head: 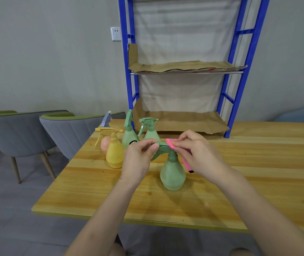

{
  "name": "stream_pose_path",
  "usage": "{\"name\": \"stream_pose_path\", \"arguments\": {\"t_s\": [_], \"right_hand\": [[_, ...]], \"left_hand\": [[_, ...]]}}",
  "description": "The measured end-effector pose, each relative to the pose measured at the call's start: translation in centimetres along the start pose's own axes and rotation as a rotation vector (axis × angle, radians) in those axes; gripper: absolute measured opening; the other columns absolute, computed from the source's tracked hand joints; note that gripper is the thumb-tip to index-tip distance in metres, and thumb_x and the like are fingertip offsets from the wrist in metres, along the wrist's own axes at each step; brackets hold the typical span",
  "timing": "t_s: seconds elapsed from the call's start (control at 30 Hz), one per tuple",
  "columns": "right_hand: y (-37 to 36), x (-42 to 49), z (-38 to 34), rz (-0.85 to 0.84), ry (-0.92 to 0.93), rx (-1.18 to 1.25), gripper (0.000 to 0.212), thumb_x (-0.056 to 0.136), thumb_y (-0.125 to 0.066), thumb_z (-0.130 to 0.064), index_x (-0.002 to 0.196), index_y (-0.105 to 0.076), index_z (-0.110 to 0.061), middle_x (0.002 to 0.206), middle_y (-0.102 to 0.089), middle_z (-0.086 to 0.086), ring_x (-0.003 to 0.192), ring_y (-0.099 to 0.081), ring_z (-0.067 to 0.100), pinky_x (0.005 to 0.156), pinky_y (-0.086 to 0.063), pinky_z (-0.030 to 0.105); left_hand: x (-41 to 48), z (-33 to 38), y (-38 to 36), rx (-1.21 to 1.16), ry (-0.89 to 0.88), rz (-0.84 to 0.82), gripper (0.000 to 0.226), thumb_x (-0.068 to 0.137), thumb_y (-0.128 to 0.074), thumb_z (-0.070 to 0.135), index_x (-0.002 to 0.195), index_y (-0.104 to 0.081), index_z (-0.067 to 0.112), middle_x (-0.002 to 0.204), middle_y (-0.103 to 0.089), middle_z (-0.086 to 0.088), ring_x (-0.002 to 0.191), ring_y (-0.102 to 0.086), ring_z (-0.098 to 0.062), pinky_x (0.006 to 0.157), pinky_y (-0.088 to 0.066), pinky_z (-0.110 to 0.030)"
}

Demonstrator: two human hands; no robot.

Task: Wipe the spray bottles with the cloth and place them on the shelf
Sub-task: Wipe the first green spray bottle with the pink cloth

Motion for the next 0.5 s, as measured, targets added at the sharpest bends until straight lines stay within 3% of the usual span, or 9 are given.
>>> {"name": "stream_pose_path", "arguments": {"t_s": [0.13,0.27,0.33,0.43,0.5], "right_hand": [[0.7,-1.5,1.9,-0.01,-0.037,-0.033,0.031,0.102,-0.056,-0.046,0.123,-0.077,-0.038,0.106,-0.055,-0.017,0.089,-0.057,0.009,0.063,-0.054,0.041],[1.5,-1.2,2.2,-0.078,-0.045,-0.09,0.039,0.1,-0.049,-0.051,0.125,-0.076,-0.037,0.105,-0.055,-0.014,0.092,-0.055,0.009,0.067,-0.055,0.04],[1.8,-1.0,2.2,-0.079,-0.059,-0.046,0.036,0.101,-0.053,-0.05,0.125,-0.076,-0.037,0.102,-0.057,-0.016,0.093,-0.056,0.007,0.072,-0.056,0.037],[2.5,-0.7,1.8,0.038,-0.05,0.072,0.049,0.098,-0.046,-0.058,0.125,-0.076,-0.031,0.1,-0.06,-0.014,0.095,-0.058,0.006,0.081,-0.056,0.037],[3.1,0.1,1.3,0.132,0.023,0.063,0.042,0.1,-0.05,-0.049,0.127,-0.076,-0.028,0.101,-0.062,-0.011,0.095,-0.059,0.011,0.079,-0.055,0.04]], "left_hand": [[0.1,0.0,0.0,0.025,0.009,-0.025,0.015,0.098,-0.073,0.023,0.11,-0.081,0.021,0.101,-0.079,0.013,0.096,-0.07,0.0,0.085,-0.053,-0.014],[0.2,0.3,-0.4,0.048,0.018,-0.015,0.014,0.097,-0.074,0.024,0.109,-0.081,0.024,0.1,-0.078,0.016,0.097,-0.069,0.002,0.076,-0.046,-0.003],[0.3,0.4,-0.6,0.045,0.022,-0.012,0.014,0.097,-0.074,0.024,0.109,-0.081,0.024,0.1,-0.078,0.015,0.097,-0.07,0.001,0.078,-0.047,-0.006],[0.4,0.4,-0.7,0.012,0.033,-0.005,0.014,0.096,-0.075,0.024,0.108,-0.082,0.024,0.098,-0.079,0.016,0.096,-0.071,0.001,0.083,-0.051,-0.014],[0.4,0.5,-0.7,-0.005,0.036,0.001,0.013,0.096,-0.076,0.023,0.106,-0.082,0.025,0.097,-0.079,0.017,0.095,-0.071,0.001,0.083,-0.053,-0.014]]}}
Point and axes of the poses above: each hand's wrist, its own x-axis towards the middle knuckle, its own y-axis out of the back of the hand, z = x × y, the point moved 1 cm from there along x, towards the middle knuckle
